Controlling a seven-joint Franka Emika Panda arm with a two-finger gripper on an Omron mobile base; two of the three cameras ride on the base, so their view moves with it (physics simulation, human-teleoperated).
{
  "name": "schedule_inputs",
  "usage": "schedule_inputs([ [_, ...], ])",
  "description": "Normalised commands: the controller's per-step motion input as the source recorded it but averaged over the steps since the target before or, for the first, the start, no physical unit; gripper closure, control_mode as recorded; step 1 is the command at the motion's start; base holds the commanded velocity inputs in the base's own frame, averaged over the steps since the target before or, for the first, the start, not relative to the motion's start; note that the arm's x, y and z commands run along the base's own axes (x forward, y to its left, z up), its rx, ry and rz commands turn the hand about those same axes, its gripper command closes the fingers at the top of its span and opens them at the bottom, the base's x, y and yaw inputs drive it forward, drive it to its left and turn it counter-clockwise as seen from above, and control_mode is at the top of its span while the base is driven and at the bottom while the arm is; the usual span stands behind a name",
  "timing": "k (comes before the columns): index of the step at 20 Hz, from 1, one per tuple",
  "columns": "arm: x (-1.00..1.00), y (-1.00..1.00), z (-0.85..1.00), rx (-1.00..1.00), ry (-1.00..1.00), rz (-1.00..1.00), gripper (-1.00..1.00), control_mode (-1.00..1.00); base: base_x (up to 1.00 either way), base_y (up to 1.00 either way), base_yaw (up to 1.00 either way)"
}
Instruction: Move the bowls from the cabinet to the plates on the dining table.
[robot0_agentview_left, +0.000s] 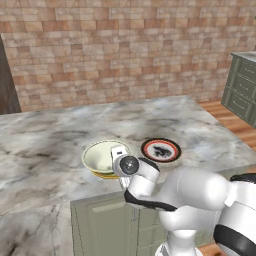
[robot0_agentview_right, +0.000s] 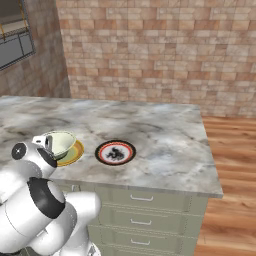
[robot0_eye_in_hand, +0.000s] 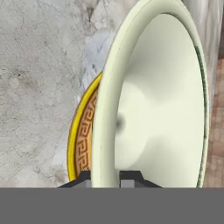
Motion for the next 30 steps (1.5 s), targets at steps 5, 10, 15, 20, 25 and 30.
schedule_inputs([
  [5,0.0,-0.28,-0.35,0.0,0.0,0.08,1.0,-1.0,0.0,0.0,0.0],
  [10,0.04,-0.39,-0.26,0.0,0.0,0.06,1.0,-1.0,0.0,0.0,0.0],
  [15,0.0,-0.44,-0.11,0.0,0.0,0.04,1.0,-1.0,0.0,0.0,0.0],
  [20,0.0,-0.23,-0.19,0.0,0.0,0.04,1.0,-1.0,0.0,0.0,0.0],
  [25,0.0,-0.02,-0.41,0.0,0.0,0.05,-1.0,-1.0,0.0,0.0,0.0],
  [30,0.0,-0.08,-0.34,0.0,0.0,0.07,-1.0,-1.0,0.0,0.0,0.0],
])
